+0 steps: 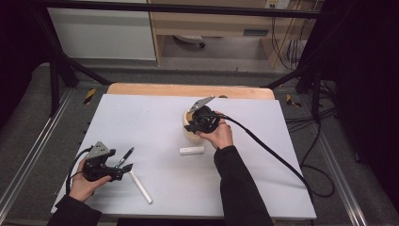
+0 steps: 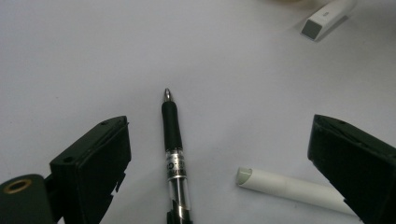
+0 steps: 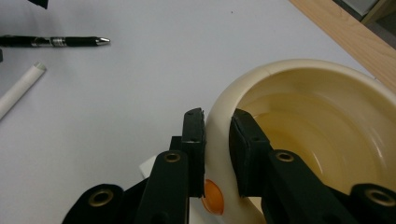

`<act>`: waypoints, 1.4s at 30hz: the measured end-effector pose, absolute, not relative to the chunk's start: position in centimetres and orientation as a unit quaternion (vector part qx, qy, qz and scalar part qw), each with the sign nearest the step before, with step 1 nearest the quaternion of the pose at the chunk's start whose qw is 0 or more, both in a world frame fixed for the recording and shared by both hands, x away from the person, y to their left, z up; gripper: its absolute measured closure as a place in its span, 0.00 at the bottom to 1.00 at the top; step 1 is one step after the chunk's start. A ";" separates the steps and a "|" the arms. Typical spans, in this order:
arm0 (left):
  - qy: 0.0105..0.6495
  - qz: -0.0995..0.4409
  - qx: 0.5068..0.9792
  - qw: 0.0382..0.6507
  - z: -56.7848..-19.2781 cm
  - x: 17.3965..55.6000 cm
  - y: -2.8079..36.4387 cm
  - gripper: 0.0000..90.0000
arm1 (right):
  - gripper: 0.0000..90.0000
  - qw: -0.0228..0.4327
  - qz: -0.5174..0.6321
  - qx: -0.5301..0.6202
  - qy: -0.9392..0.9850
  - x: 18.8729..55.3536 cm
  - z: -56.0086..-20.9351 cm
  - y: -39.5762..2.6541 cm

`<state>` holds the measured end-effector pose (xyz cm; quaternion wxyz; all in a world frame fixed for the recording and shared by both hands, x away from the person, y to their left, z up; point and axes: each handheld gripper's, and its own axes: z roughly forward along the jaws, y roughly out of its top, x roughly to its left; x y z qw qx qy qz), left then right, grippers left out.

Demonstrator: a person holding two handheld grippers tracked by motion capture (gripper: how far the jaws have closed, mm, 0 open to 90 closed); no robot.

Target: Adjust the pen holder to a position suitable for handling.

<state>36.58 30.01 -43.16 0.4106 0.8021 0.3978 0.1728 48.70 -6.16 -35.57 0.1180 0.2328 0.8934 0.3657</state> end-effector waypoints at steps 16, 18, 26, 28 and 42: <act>0.397 0.173 0.804 0.408 -43.2 36.6 30.0 0.07 | 0.86 0.094 0.354 0.248 0.897 48.7 -36.8 -8.2; 0.397 0.173 0.804 0.408 -43.2 36.6 30.0 0.07 | 0.86 0.090 0.356 0.250 0.896 48.8 -37.0 -8.1; 0.397 0.172 0.804 0.407 -43.2 36.6 30.0 0.07 | 0.84 0.095 0.358 0.249 0.895 49.2 -37.0 -8.3; 0.396 0.173 0.804 0.408 -43.2 36.6 30.0 0.07 | 0.83 0.108 0.358 0.246 0.894 49.2 -37.0 -8.3; 0.397 0.172 0.804 0.407 -43.2 36.6 30.0 0.07 | 0.57 0.144 0.375 0.252 0.880 48.7 -36.1 -8.5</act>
